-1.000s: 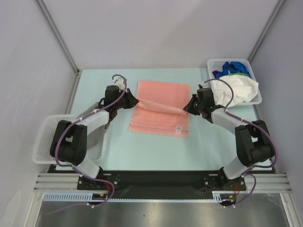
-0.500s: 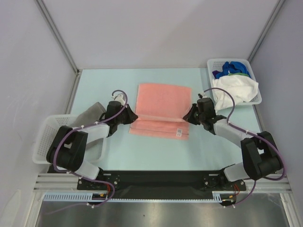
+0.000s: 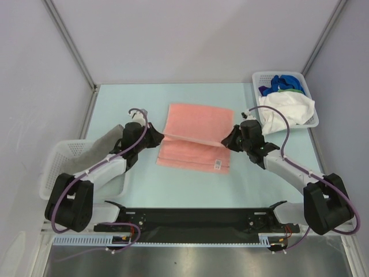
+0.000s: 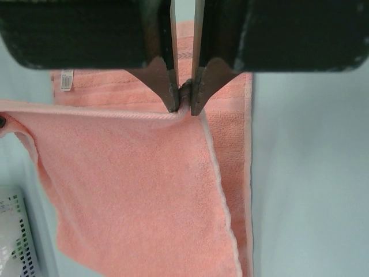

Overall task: Fold and stack the towels
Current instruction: Fold the towel

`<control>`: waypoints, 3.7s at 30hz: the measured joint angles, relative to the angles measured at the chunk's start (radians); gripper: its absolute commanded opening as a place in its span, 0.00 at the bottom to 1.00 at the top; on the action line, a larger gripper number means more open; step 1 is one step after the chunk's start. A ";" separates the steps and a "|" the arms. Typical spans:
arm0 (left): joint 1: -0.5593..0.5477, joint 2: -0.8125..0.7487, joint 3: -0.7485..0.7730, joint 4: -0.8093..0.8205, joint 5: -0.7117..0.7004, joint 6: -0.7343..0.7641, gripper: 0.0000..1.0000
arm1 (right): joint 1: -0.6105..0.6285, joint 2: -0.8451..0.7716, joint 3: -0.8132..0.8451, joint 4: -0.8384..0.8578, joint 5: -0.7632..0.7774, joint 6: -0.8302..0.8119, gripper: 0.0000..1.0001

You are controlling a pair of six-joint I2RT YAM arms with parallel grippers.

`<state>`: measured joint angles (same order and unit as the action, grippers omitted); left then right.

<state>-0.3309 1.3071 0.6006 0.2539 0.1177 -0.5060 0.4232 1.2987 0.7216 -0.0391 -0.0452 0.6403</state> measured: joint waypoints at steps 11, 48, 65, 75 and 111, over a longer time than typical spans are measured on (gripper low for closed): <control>-0.003 -0.029 -0.092 0.003 -0.013 -0.002 0.33 | 0.039 -0.031 -0.090 0.000 0.029 0.024 0.23; -0.011 0.026 -0.187 -0.006 -0.024 -0.046 0.41 | 0.061 -0.018 -0.129 -0.142 0.163 0.020 0.27; -0.023 0.082 -0.151 0.014 -0.017 -0.053 0.26 | 0.061 -0.008 -0.135 -0.119 0.152 0.021 0.08; -0.024 0.082 -0.117 -0.002 -0.016 -0.053 0.01 | 0.060 -0.008 -0.135 -0.120 0.142 0.014 0.00; 0.058 0.882 1.402 -0.062 -0.054 0.072 0.00 | -0.316 0.678 1.145 -0.080 -0.103 -0.141 0.00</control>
<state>-0.2726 2.1887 2.0029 0.1921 0.0639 -0.4335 0.1074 1.9770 1.8664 -0.1196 -0.1482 0.4995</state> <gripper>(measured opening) 0.011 0.011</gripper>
